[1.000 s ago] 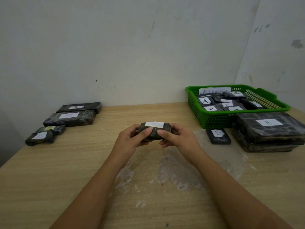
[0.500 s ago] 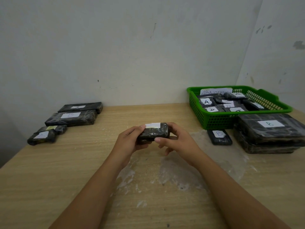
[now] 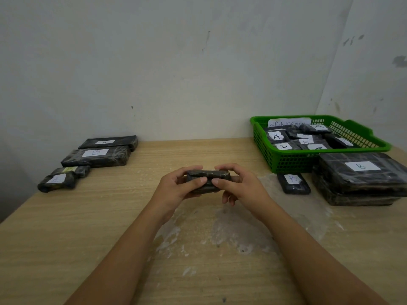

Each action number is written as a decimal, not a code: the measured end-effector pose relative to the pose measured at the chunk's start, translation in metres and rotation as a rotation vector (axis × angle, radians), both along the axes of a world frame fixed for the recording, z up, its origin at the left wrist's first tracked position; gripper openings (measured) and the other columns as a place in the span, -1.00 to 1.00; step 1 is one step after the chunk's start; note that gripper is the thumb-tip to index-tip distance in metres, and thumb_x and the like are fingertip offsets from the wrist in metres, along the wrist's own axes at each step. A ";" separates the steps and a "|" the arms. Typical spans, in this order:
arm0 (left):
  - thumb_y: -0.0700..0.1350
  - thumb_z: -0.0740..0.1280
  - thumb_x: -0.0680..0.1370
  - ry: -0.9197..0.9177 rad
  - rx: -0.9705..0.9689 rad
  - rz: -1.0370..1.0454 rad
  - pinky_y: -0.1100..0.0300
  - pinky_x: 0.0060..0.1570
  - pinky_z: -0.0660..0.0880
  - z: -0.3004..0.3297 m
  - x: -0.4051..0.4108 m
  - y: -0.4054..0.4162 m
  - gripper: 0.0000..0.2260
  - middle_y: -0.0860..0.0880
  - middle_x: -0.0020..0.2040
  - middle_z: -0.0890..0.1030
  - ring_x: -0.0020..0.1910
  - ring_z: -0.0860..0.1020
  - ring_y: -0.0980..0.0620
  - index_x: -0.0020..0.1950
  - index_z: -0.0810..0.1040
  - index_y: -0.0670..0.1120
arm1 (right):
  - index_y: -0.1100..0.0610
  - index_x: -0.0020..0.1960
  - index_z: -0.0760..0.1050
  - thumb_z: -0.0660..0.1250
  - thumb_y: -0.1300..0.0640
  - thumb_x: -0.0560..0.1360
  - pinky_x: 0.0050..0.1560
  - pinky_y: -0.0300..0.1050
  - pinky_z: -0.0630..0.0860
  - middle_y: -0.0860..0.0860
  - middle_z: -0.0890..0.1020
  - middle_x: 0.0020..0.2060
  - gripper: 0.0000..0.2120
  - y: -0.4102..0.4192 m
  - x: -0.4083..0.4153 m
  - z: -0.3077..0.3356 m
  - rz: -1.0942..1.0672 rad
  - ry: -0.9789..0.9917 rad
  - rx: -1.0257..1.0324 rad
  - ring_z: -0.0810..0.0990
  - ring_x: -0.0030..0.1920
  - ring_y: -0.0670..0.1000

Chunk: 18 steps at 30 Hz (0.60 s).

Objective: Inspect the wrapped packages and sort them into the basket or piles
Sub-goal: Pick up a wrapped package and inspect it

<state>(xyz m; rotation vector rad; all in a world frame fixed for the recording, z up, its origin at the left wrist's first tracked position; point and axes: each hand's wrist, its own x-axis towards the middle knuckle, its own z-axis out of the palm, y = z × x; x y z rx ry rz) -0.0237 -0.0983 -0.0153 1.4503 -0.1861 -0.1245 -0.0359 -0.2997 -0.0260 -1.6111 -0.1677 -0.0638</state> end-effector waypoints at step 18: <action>-0.19 0.50 0.52 0.000 0.013 -0.002 0.22 -0.15 0.63 -0.005 -0.004 -0.010 -0.78 -0.12 -0.01 0.75 -0.05 0.72 0.02 0.16 0.70 -0.16 | 0.28 0.18 0.55 0.49 0.39 0.47 -0.48 -0.18 0.52 0.07 0.66 -0.36 -0.69 0.003 0.003 -0.006 -0.040 -0.015 0.115 0.56 -0.47 0.00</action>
